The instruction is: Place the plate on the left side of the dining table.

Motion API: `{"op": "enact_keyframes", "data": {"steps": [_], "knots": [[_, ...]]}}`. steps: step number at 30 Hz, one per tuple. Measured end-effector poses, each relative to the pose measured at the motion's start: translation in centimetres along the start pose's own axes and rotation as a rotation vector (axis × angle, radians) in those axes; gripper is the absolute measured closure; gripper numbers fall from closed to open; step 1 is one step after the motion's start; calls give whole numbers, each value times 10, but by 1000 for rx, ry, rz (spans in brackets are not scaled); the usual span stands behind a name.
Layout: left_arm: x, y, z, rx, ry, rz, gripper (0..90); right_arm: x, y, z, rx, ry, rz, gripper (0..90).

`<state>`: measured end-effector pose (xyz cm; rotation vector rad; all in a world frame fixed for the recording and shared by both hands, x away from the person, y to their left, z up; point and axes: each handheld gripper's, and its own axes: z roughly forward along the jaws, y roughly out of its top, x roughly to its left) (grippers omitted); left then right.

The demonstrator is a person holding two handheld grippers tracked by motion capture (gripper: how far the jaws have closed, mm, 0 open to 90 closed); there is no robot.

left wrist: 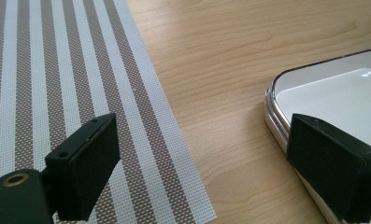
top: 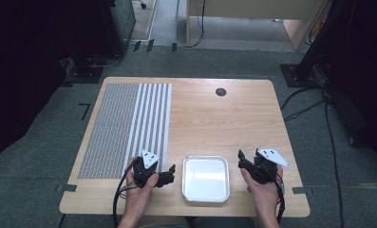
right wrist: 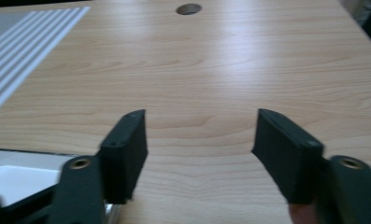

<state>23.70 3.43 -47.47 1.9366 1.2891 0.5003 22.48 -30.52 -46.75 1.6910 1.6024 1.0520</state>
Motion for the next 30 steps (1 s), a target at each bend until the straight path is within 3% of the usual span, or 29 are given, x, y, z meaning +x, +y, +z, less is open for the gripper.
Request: {"op": "enact_keyframes", "data": {"steps": [2, 9, 12, 15, 17, 18, 21, 22, 25, 30], "knots": [[-4, -1, 2, 2, 5, -1, 100, 3, -2, 0, 9, 82, 3, 471], [-16, -5, 6, 26, -41, -1, 103, 10, -8, 2, 22, 145, 5, 568], [-19, -6, 7, 28, -41, 7, 166, 11, -12, 4, 63, 176, 31, 600], [-23, -8, 7, 31, -32, 3, 299, 11, -13, 4, 74, 198, 58, 650], [-26, -8, 7, 27, -38, -4, 340, 10, -13, 3, 87, 240, 94, 698], [-27, -9, 7, 25, -55, -8, 405, 10, -14, 3, 94, 253, 98, 718], [-28, -9, 7, 32, -88, -20, 471, 10, -15, 4, 107, 253, 88, 763], [-29, -10, 7, 33, -101, -24, 497, 10, -15, 4, 119, 273, 108, 787], [-30, -11, 7, 33, -129, -29, 513, 9, -16, 5, 131, 308, 130, 829], [-33, -11, 5, 16, -215, -26, 565, 9, -20, 9, 156, 325, 143, 850]]}}
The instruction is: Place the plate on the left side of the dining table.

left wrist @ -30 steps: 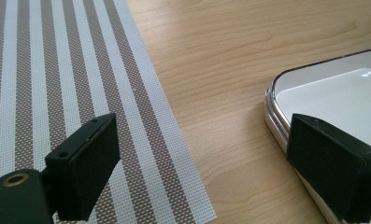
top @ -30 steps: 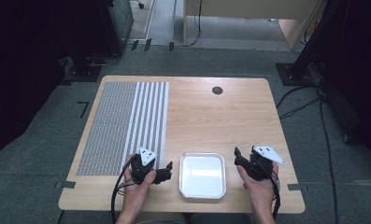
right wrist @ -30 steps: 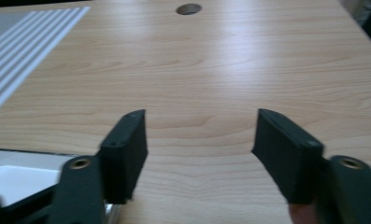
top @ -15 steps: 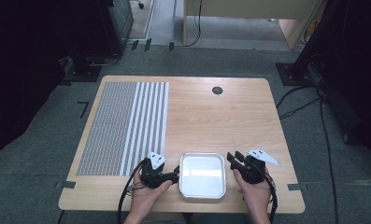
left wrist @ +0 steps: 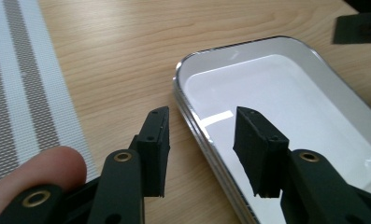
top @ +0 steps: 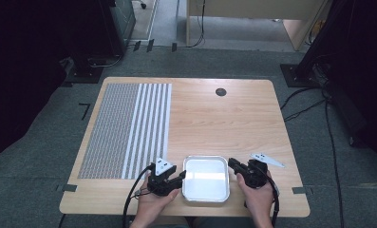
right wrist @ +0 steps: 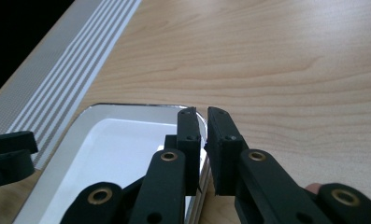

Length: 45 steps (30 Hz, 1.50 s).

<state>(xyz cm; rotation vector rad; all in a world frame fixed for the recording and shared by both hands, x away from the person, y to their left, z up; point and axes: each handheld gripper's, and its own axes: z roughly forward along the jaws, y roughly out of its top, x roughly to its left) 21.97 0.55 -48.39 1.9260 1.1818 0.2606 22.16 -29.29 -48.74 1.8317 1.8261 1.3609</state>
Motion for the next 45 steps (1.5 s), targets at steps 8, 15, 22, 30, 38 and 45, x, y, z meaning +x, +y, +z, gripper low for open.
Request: {"op": "enact_keyframes", "data": {"steps": [8, 15, 22, 30, 38, 45], "knots": [[-2, -3, 4, 37, 6, 6, 646, -6, -3, 6, 36, 11, 57, 856], [-2, -6, 8, 65, -12, 19, 711, -13, -5, 10, 61, 57, 124, 857], [-3, -7, 11, 85, -35, 26, 744, -15, -4, 10, 68, 71, 143, 863], [-1, -8, 12, 86, -48, 25, 738, -15, -5, 12, 82, 71, 142, 862], [0, -8, 13, 89, -54, 23, 736, -11, -6, 11, 74, 58, 85, 832], [0, -8, 14, 90, -53, 25, 734, -5, -6, 9, 65, 17, 63, 875]]}}
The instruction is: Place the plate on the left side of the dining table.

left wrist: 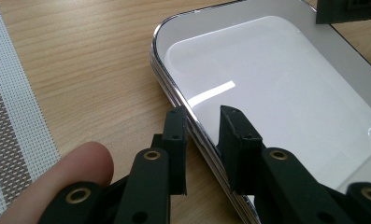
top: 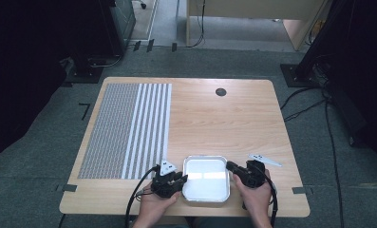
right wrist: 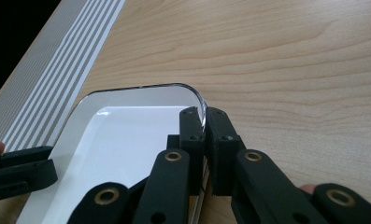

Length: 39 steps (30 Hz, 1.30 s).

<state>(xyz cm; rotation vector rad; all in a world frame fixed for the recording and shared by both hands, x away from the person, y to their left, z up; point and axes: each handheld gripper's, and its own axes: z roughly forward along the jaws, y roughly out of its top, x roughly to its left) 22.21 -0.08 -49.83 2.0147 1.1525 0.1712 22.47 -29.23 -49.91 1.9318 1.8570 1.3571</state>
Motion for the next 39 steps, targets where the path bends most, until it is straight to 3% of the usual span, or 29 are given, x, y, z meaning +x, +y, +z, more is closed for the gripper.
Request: {"op": "enact_keyframes", "data": {"steps": [5, 10, 15, 30, 34, 39], "knots": [[2, 0, 1, 4, 4, -2, 669, 3, 0, -3, -26, -19, 20, 894], [9, 1, -3, -19, -17, -41, 619, 4, -1, -3, -30, -28, 29, 896], [13, 4, -8, -47, -19, -49, 611, 6, -1, -6, -52, -30, 30, 897], [14, 4, -10, -52, -20, -55, 611, 0, 5, -17, -90, -49, 51, 899], [9, 5, -12, -56, -33, -49, 618, -2, 7, -17, -84, -72, 27, 892], [-3, 9, -16, -64, -52, -27, 626, 4, 7, -17, -88, -117, -42, 840]]}}
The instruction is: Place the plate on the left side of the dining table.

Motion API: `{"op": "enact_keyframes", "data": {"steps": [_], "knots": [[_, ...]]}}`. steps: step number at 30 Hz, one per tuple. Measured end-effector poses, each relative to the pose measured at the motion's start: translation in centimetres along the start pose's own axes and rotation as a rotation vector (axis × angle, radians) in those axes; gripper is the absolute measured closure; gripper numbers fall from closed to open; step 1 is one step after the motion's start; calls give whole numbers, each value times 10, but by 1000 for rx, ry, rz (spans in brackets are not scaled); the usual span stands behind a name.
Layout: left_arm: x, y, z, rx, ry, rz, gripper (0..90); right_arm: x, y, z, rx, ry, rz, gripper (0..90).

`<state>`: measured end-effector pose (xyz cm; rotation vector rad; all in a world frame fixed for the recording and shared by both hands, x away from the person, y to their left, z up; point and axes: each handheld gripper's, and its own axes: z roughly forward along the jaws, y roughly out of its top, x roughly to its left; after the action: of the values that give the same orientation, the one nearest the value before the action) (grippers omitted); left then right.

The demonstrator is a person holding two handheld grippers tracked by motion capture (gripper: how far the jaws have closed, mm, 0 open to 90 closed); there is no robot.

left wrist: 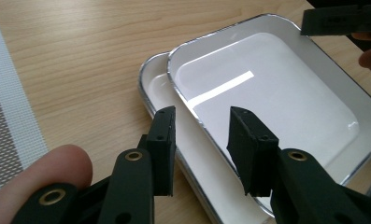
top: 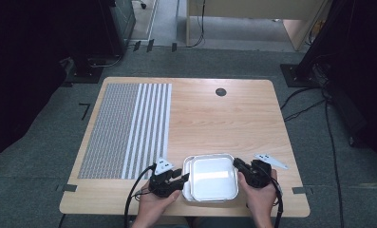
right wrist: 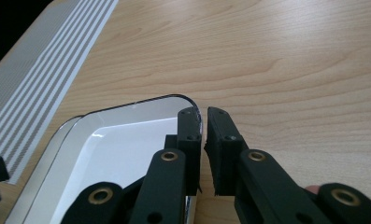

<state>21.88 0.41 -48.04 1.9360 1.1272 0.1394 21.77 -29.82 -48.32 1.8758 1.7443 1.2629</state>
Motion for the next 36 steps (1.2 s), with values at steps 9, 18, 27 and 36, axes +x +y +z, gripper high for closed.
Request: {"op": "enact_keyframes", "data": {"steps": [9, 18, 27, 36], "knots": [[-15, -6, 10, 56, -10, 11, 631, 8, -4, 6, 35, -43, -65, 821], [-22, -9, 17, 107, -12, -6, 636, 3, -4, 4, 7, -69, 28, 881], [-29, -11, 19, 140, -35, 8, 611, 1, 1, 0, -10, -80, 3, 797], [-35, -14, 24, 166, -21, 23, 617, -2, 2, 7, 33, -101, -72, 816]]}}
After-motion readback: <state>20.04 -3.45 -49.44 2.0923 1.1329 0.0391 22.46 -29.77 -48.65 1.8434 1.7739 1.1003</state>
